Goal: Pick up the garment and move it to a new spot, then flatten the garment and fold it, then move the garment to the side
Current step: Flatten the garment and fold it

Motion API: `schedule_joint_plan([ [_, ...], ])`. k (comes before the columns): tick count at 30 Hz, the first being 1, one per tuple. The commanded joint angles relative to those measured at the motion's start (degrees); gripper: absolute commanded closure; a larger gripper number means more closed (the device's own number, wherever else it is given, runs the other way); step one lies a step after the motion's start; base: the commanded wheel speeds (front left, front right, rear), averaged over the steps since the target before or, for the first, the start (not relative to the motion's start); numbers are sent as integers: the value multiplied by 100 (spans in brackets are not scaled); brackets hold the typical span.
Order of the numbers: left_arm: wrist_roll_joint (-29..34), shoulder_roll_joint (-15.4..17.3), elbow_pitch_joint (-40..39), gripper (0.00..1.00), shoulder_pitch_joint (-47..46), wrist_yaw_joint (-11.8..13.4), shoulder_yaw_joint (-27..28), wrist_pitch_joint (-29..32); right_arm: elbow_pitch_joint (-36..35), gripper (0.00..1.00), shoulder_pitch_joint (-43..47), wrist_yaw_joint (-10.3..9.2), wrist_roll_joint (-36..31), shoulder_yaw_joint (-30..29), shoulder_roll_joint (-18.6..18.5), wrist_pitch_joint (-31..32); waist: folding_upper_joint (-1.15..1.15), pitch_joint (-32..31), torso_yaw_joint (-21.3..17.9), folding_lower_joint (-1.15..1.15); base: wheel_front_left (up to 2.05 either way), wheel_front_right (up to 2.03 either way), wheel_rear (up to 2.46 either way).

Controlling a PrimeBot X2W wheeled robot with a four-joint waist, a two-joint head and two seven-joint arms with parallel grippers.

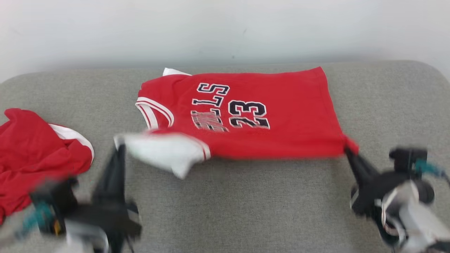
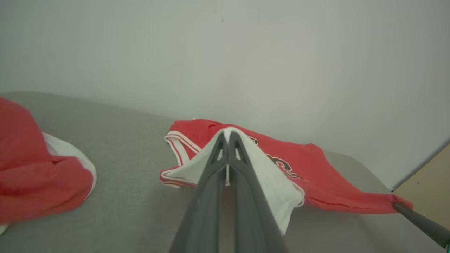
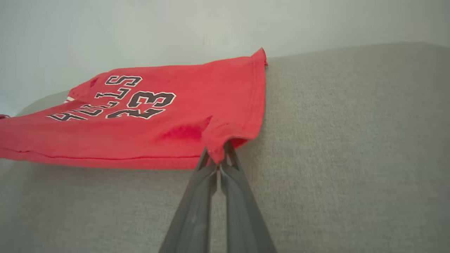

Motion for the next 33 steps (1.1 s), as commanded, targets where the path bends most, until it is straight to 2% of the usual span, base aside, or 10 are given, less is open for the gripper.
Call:
schedule_joint_plan([
  [1, 36, 41, -194, 100, 534, 155, -20, -63, -169, 100, 392, -14, -113, -81, -39, 45, 1, -33, 28, 2, 0, 0, 0],
  [4, 1, -95, -315, 100, 1278, 343, 65, -120, -336, 100, 992, -14, -327, -214, -50, 126, 1, -101, 93, 2, 0, 0, 0],
  [9, 57, -377, -219, 100, 2059, 346, 93, -142, -500, 100, 1652, -14, -551, -463, 22, 179, 1, -167, 200, 2, 0, 0, 0],
  [18, 452, -1090, 474, 100, 3041, 22, 129, -140, -1115, 100, 3028, -14, -997, -1205, 295, 565, 1, -347, 446, 2, 0, 0, 0],
  [26, 451, -1154, 685, 100, 3171, -211, 250, -128, -1675, 100, 3557, -14, -1357, -1758, 509, 1011, 1, -374, 482, 2, 0, 0, 0],
  [31, 435, -1196, 526, 100, 2947, -366, 333, -131, -1949, 100, 3523, -14, -1451, -1965, 655, 1165, 1, -316, 426, 2, 0, 0, 0],
  [33, 545, -1112, 398, 100, 2752, -397, 383, -132, -2069, 100, 3411, -14, -1480, -2021, 677, 1263, 1, -249, 387, 2, 0, 0, 0],
])
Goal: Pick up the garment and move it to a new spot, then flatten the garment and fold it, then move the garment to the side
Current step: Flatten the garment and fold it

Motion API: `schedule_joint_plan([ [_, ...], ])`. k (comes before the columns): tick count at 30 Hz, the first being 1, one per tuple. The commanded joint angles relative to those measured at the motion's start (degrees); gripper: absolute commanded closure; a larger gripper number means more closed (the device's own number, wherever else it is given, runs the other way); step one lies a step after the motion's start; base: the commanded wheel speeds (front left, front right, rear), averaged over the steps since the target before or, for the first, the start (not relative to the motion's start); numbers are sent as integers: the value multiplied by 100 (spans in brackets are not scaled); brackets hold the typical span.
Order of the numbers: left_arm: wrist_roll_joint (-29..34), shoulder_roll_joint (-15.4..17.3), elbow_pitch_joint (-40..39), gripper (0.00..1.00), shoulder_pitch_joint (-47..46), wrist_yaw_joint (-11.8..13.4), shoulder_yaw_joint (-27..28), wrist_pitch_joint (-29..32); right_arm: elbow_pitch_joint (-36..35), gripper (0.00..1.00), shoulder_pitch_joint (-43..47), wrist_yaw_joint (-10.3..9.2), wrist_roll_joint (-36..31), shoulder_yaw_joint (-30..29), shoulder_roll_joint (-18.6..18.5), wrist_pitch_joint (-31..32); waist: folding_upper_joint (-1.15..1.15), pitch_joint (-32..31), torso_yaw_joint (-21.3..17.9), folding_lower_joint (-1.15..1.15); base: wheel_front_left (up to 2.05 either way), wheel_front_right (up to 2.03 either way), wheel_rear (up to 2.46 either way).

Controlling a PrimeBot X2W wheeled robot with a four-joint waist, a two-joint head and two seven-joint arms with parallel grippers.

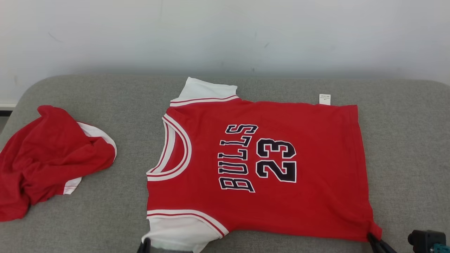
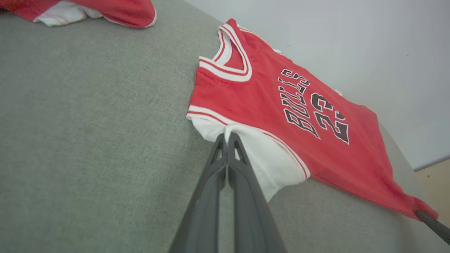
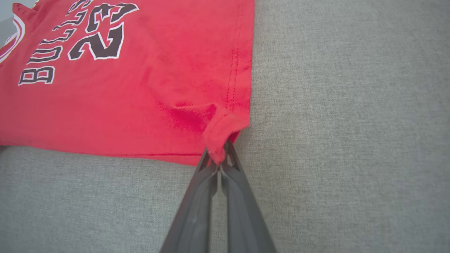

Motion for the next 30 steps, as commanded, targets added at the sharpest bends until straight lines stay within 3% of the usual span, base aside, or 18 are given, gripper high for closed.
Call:
schedule_joint_plan([
  [1, 100, 89, -82, 100, -246, -37, 43, 25, -69, 100, -106, -14, -21, -56, 9, 58, 0, 90, -45, 0, 0, 0, 0],
  [7, 305, 430, -129, 100, -1385, -194, 175, 412, 50, 100, -862, -14, 43, 66, -115, 320, 0, 359, -189, 0, 0, 0, 0],
  [13, 388, 619, 387, 100, -2643, -449, 186, 987, 462, 100, -1927, -14, 35, 358, -147, 514, 0, 692, -418, 0, 0, 0, 0],
  [21, 467, 550, 1728, 100, -3694, -817, 44, 1307, 1509, 100, -3129, -14, 100, 794, -58, 402, 0, 946, -635, 0, 0, 0, 0],
  [28, 537, 369, 2932, 100, -4296, -1200, -24, 1082, 2538, 100, -3938, -14, 78, 1212, -1, -100, 0, 1025, -709, 0, 0, 0, 0],
  [29, 593, 356, 3070, 85, -4361, -1225, -51, 1018, 2661, 100, -4004, -14, 94, 1257, 6, -182, 0, 1019, -703, 0, 0, 0, 0],
  [30, 632, 328, 3180, 55, -4416, -1266, -97, 943, 2759, 84, -4080, -14, 124, 1289, 12, -298, 0, 1003, -689, 0, 0, 0, 0],
])
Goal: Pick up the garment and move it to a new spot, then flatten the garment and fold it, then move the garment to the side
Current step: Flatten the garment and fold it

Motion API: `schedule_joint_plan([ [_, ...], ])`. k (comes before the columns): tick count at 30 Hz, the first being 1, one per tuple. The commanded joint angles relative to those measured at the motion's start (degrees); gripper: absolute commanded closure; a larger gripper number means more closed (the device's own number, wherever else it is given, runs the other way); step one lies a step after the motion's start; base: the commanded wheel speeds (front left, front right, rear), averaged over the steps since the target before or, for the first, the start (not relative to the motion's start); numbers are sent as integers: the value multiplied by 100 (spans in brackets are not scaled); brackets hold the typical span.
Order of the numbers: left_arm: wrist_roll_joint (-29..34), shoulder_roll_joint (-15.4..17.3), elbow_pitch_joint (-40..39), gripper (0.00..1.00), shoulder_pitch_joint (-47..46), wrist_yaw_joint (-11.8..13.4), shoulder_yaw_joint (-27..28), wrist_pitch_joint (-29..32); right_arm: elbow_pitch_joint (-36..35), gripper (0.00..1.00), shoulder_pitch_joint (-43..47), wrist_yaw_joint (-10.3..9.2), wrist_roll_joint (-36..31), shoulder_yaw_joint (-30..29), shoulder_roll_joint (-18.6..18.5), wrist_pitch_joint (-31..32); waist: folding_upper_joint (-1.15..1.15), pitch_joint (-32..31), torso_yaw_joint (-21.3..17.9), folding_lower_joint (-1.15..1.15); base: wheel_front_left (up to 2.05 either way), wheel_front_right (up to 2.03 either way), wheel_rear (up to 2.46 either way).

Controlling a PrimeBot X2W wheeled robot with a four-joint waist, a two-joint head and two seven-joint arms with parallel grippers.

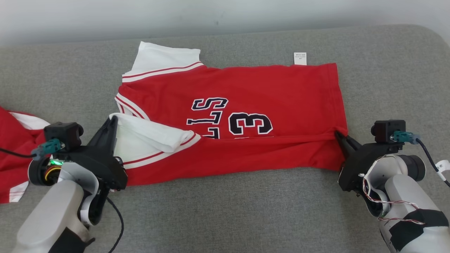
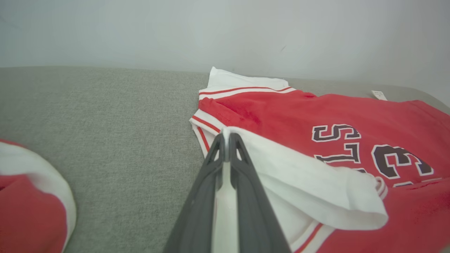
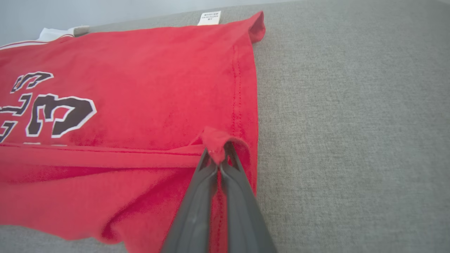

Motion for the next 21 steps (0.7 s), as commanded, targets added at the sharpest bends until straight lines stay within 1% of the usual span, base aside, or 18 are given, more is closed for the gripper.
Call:
schedule_joint_plan([
  [1, 16, -31, 51, 0, -59, -25, -8, -68, 29, 38, -68, -14, 46, 17, 0, -80, -1, -33, 25, -2, 0, 0, 0],
  [2, 21, -92, 154, 0, -70, -43, -6, -172, 120, 0, -80, -14, 75, 35, -12, -193, -1, -75, 48, -2, 0, 0, 0],
  [5, 86, -181, 356, 0, -29, -75, -9, -504, 310, 0, -27, -14, 151, 80, -114, -520, -1, -243, 114, -2, 0, 0, 0],
  [8, 50, -277, 358, 0, 224, -79, 35, -718, 384, 0, 197, -14, 282, 30, -233, -767, -1, -423, 180, -2, 0, 0, 0],
  [13, 15, -365, -19, 0, 812, 73, 101, -858, 340, 0, 614, -14, 399, -90, -443, -996, -1, -567, 273, -2, 0, 0, 0],
  [17, 80, -363, -371, 0, 1308, 280, 112, -900, 255, 0, 887, -14, 447, -153, -392, -1005, -1, -504, 297, -2, 0, 0, 0],
  [21, 187, -357, -440, 0, 1586, 377, 52, -917, 188, 0, 1019, -14, 531, -256, -247, -1061, -1, -418, 358, -2, 0, 0, 0],
])
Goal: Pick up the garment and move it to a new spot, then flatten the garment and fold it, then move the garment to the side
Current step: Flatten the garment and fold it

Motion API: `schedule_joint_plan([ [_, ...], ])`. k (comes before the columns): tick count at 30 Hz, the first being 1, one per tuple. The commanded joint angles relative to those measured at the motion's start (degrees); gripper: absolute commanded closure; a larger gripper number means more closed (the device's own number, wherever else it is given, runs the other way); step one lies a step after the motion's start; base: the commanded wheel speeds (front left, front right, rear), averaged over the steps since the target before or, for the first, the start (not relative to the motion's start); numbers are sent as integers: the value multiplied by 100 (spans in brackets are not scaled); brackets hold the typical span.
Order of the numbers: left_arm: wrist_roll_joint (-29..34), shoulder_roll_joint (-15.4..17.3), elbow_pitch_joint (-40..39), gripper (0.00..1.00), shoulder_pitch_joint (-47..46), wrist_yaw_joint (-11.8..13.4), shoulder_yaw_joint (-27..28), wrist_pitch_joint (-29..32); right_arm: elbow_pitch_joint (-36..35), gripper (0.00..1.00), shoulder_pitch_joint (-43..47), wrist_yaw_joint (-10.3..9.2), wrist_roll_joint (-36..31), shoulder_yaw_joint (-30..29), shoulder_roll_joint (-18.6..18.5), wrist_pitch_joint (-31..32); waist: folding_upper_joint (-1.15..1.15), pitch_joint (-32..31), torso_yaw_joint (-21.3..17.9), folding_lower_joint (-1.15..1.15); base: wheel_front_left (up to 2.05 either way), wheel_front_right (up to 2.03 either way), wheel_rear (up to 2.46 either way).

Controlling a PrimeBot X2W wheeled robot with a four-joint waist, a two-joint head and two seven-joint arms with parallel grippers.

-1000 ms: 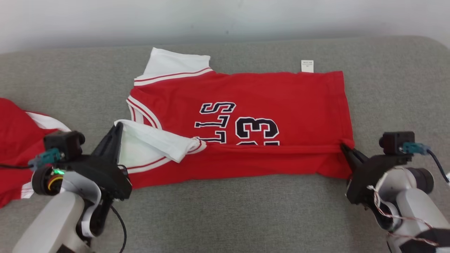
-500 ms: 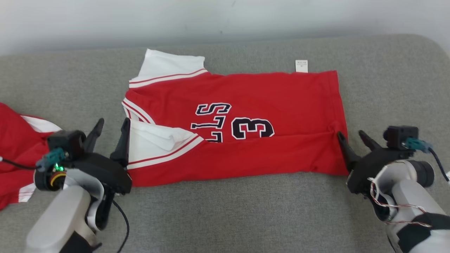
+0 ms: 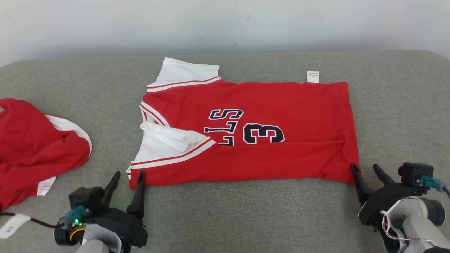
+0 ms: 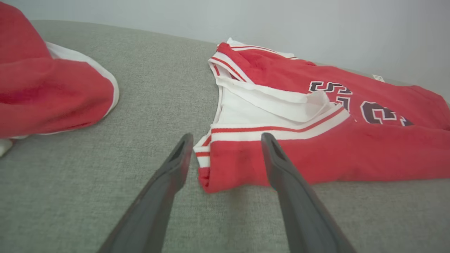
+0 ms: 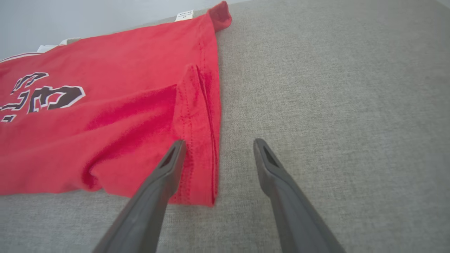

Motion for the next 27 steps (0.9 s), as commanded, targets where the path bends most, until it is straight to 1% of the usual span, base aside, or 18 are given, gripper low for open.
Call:
schedule_joint_plan([
  [1, 167, 13, 13, 0, 97, 59, -62, -43, -26, 0, 70, -14, 39, -40, 88, -34, 0, 60, 48, 1, 0, 0, 0],
  [4, 316, 4, 113, 0, 73, 142, -137, -52, 33, 0, 96, -14, -26, -74, 129, -32, 0, 95, 111, 1, 0, 0, 0],
  [11, 260, -120, 464, 0, -88, -3, -159, -51, 327, 0, -112, -14, -108, -69, 252, -5, 0, 204, 91, 1, 0, 0, 0],
  [17, 152, -326, 1011, 0, -320, -165, -153, -41, 759, 0, -305, -14, -143, 92, 389, 77, 0, 303, 68, 1, 0, 0, 0],
  [18, 139, -360, 1129, 28, -350, -206, -165, -38, 805, 36, -328, -14, -116, 130, 431, 75, 0, 307, 63, 1, 0, 0, 0],
  [19, 97, -412, 1237, 66, -378, -251, -159, -40, 838, 63, -359, -14, -77, 168, 471, 74, 0, 304, 54, 1, 0, 0, 0],
  [20, 67, -452, 1336, 100, -391, -306, -157, -29, 873, 94, -372, -6, -59, 212, 486, 58, 0, 289, 48, 1, 0, 0, 0],
  [21, 70, -480, 1437, 100, -389, -350, -167, -29, 896, 100, -373, -1, -38, 251, 498, 23, 0, 264, 42, 1, 0, 0, 0],
  [24, 83, -543, 1652, 100, -374, -448, -174, -38, 946, 100, -334, -1, 51, 323, 462, -70, 0, 121, 47, 1, 0, 0, 0],
  [27, 82, -572, 1727, 100, -165, -525, -90, -51, 903, 100, -158, -1, 204, 395, 379, -221, 0, -191, 61, 1, 0, 0, 0],
])
